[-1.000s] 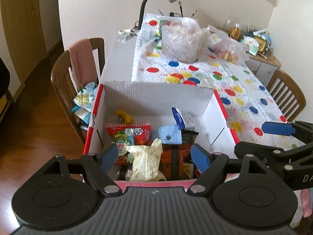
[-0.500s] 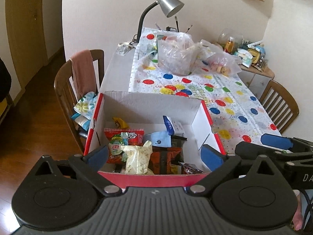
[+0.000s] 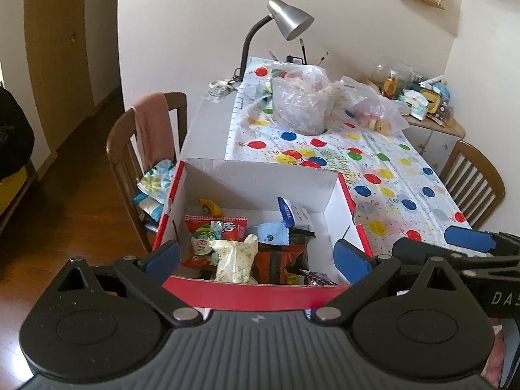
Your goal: Organize snacks
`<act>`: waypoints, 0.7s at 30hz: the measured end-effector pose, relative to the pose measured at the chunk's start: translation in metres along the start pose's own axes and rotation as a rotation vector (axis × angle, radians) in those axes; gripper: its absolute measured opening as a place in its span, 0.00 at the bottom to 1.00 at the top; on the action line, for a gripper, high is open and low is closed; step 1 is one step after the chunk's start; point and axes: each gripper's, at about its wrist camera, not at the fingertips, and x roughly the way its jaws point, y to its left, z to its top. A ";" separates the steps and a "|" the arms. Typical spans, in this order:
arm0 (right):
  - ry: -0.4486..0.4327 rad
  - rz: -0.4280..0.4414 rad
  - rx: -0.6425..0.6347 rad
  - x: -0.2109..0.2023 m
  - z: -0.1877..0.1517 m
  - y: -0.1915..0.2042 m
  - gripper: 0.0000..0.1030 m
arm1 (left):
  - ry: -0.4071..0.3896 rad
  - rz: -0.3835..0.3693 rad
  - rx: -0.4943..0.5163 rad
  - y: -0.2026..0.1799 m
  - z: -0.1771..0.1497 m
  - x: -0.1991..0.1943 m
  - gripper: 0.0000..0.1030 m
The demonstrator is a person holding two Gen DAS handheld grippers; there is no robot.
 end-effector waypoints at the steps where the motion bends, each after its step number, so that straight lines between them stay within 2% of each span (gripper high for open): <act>1: 0.007 -0.004 0.000 0.000 0.000 0.000 1.00 | -0.005 0.002 0.001 0.000 0.000 -0.001 0.98; 21: 0.011 -0.015 -0.031 -0.002 -0.002 0.008 1.00 | 0.005 0.026 -0.010 0.002 -0.003 -0.003 0.98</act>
